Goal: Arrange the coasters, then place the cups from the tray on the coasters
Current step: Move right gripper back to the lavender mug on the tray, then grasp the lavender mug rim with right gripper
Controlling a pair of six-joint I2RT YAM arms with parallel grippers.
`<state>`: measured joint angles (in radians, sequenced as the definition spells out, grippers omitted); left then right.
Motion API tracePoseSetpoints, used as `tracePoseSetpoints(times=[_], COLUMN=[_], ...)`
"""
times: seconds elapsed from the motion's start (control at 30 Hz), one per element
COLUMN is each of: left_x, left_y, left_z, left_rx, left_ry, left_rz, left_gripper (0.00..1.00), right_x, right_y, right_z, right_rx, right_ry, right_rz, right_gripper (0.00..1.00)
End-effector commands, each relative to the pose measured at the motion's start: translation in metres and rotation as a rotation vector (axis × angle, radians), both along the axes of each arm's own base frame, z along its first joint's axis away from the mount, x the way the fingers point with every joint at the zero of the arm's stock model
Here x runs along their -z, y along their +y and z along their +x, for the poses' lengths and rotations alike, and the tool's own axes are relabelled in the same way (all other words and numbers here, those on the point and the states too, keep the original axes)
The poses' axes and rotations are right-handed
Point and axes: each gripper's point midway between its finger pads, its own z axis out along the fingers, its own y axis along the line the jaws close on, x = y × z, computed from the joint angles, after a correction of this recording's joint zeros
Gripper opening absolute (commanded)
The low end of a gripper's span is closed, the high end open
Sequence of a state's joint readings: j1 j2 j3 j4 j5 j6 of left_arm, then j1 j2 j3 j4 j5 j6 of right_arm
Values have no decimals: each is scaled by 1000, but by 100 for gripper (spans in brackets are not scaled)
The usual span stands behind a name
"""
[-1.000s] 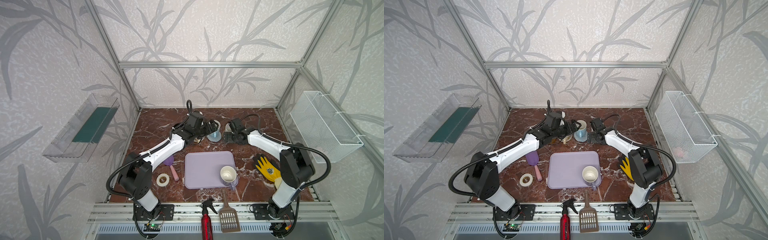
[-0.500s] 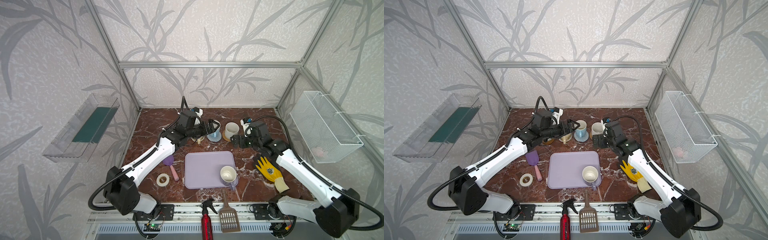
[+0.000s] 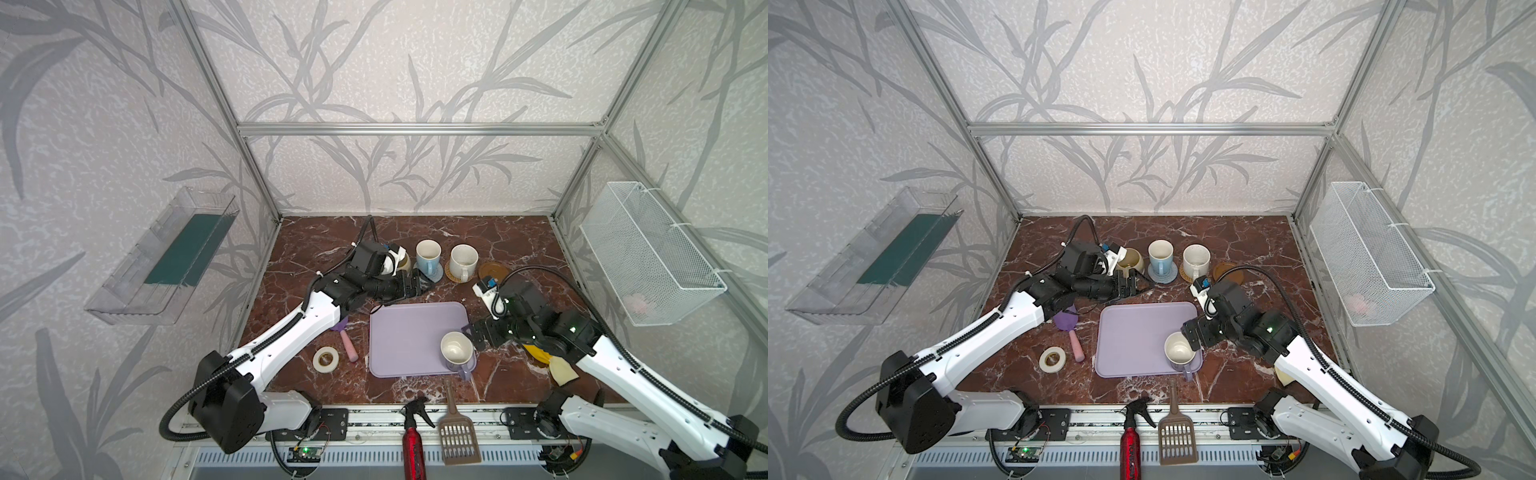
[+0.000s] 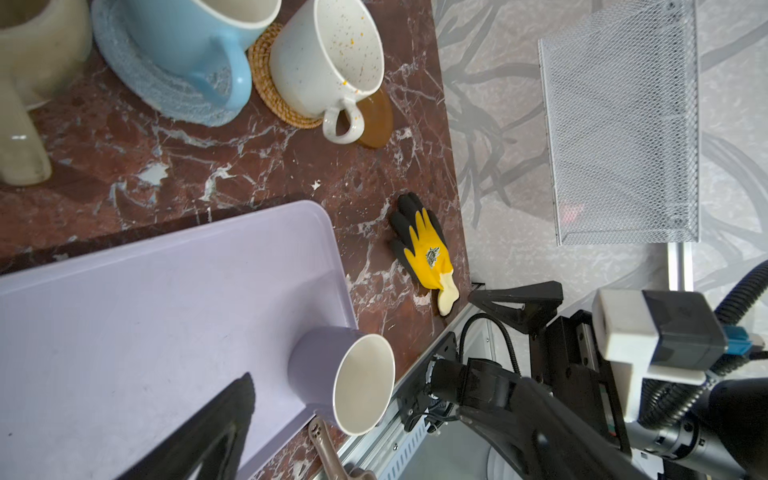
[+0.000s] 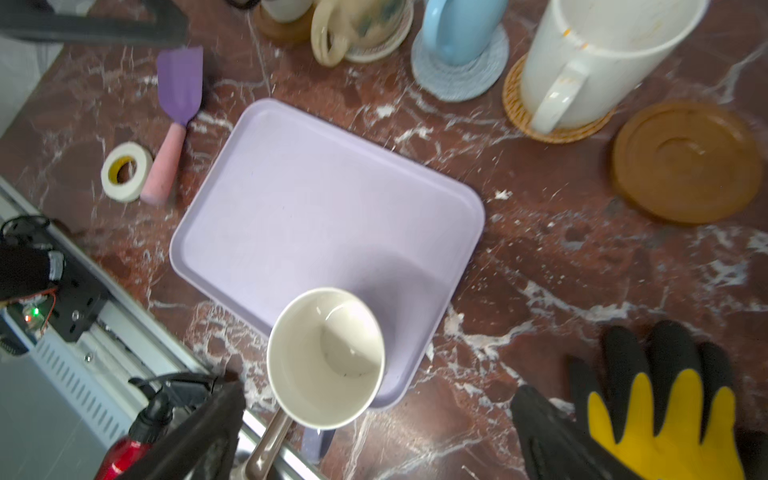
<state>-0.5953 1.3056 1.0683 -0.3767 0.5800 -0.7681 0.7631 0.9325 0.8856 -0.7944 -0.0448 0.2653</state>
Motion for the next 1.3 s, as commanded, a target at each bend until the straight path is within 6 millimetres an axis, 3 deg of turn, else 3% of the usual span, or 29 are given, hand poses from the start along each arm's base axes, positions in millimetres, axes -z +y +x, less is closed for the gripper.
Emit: tracePoseSetpoints(times=[0.0, 0.37, 0.63, 0.87, 1.07, 1.27], left_x=[6, 46, 63, 75, 87, 88], left_y=[5, 1, -7, -12, -6, -2], left_z=[-21, -49, -58, -64, -64, -63], left_rx=[44, 73, 84, 99, 77, 49], left_ry=[25, 113, 144, 180, 187, 180], left_rz=[11, 38, 61, 76, 117, 116], left_gripper=[99, 99, 99, 99, 99, 99], right_x=[21, 77, 105, 114, 120, 125], right_y=[-1, 12, 15, 11, 11, 13], right_z=[-21, -53, -54, -48, -48, -51], right_rx=[-2, -19, 16, 57, 103, 106], right_ry=[50, 109, 125, 68, 73, 74], right_rz=[-58, -134, -186, -233, -198, -185], right_gripper=[99, 99, 95, 85, 63, 52])
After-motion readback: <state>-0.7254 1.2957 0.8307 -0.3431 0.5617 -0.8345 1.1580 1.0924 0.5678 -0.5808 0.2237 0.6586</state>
